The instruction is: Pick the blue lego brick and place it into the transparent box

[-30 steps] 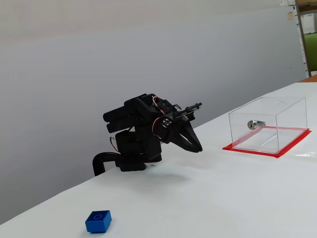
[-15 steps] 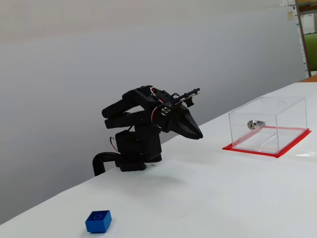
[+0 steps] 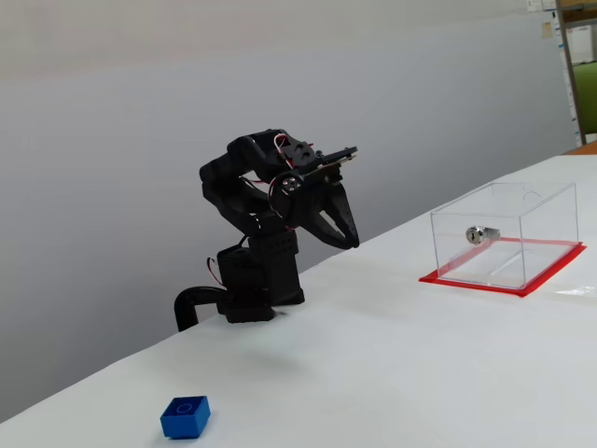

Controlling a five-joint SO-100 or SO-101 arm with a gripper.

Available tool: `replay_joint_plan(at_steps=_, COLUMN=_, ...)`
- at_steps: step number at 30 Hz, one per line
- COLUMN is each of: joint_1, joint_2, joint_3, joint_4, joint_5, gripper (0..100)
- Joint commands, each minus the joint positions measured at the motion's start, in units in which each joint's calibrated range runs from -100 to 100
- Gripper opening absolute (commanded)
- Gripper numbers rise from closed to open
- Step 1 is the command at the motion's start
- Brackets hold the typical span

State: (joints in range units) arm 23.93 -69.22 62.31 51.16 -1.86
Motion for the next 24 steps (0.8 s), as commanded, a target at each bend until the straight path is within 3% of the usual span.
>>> replay_joint_plan(at_steps=1, joint_1=5.24, joint_2=1.89, joint_3=-4.63, joint_4=-0.16, joint_5=-0.07, gripper=2)
replay_joint_plan(at_steps=8, joint_1=15.59, joint_2=6.47, joint_3=-7.79, joint_4=0.19, joint_5=0.08, gripper=2)
replay_joint_plan(at_steps=19, joint_1=37.55, joint_2=23.1, joint_3=-18.82, joint_4=10.2, joint_5=0.24, gripper=2)
replay_joint_plan(at_steps=24, joint_1=42.06, joint_2=31.92, joint_3=-26.06, joint_4=9.5, joint_5=5.2, gripper=2)
